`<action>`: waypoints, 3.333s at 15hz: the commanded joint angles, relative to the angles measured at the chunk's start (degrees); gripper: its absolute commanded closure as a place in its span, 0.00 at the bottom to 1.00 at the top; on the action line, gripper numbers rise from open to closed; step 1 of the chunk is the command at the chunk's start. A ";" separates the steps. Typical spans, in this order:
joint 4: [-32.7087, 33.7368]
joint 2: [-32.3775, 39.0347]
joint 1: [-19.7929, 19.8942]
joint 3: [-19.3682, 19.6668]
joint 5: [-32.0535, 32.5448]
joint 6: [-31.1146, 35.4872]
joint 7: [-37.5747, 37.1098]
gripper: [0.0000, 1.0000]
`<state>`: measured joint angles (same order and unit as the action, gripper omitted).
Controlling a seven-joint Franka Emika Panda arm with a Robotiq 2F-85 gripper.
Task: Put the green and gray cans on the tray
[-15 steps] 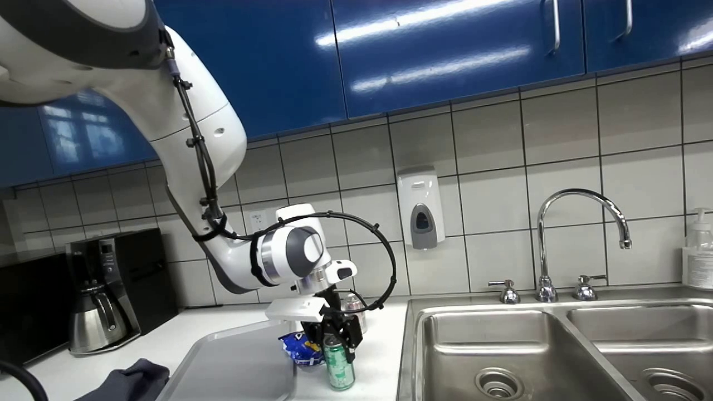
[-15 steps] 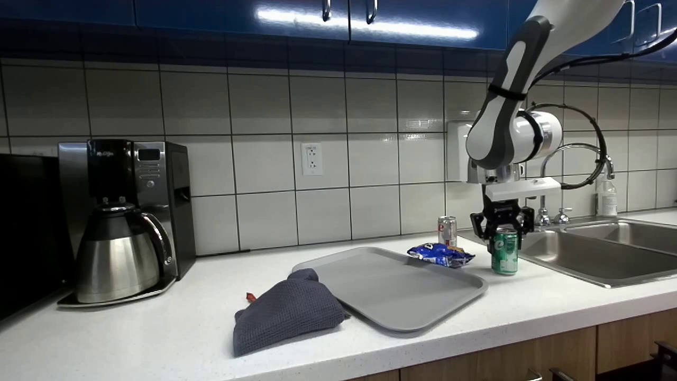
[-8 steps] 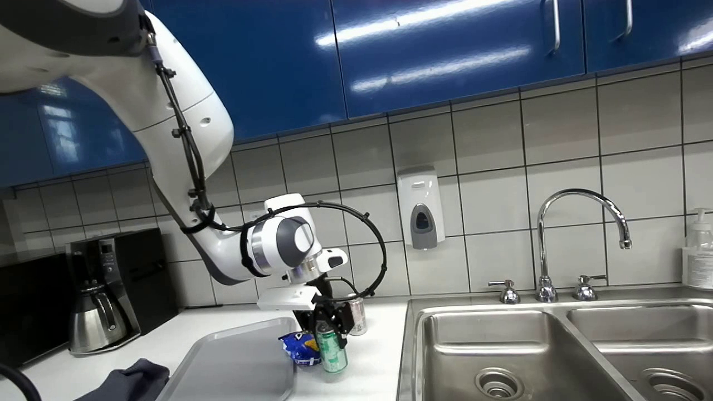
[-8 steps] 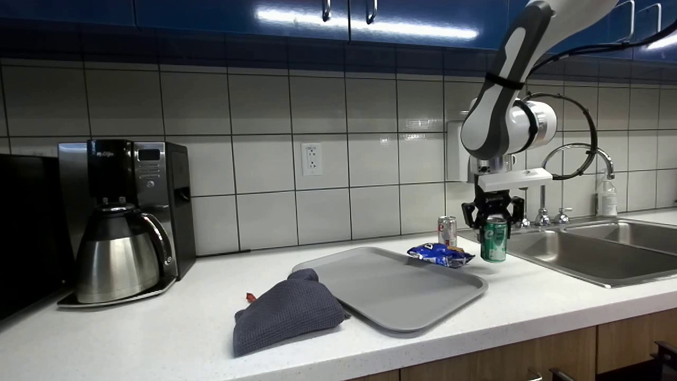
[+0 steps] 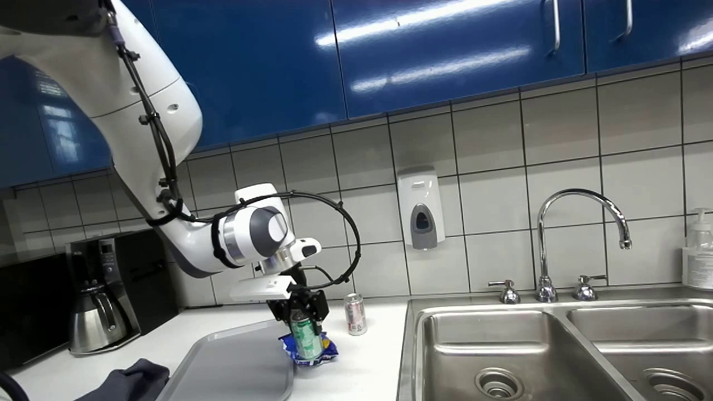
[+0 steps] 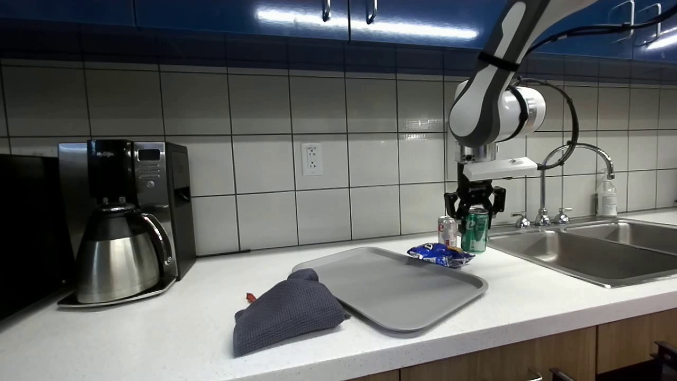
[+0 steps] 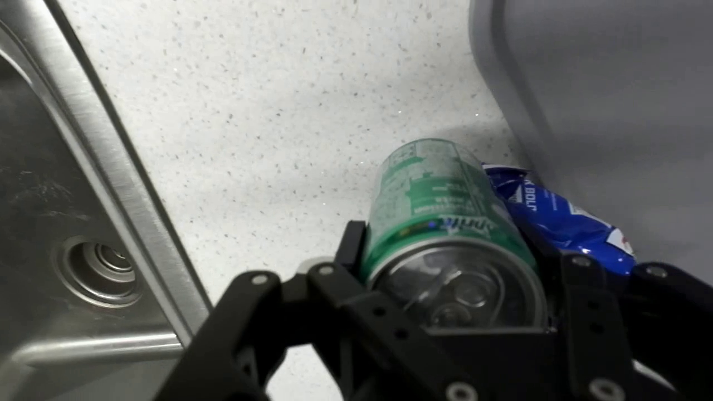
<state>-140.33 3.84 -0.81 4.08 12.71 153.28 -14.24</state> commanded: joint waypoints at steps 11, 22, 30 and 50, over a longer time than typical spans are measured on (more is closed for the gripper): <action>-2.69 -6.00 -4.99 -7.93 -0.24 -2.30 -1.40 0.60; -0.90 -3.42 -9.04 -12.59 -2.24 -5.29 -0.59 0.60; -1.17 -1.03 -9.76 -12.90 -3.81 -5.10 0.67 0.60; -2.38 -3.64 -8.78 -11.65 -3.41 -4.51 0.32 0.00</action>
<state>-142.28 3.20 -10.48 -8.07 10.11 149.75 -14.45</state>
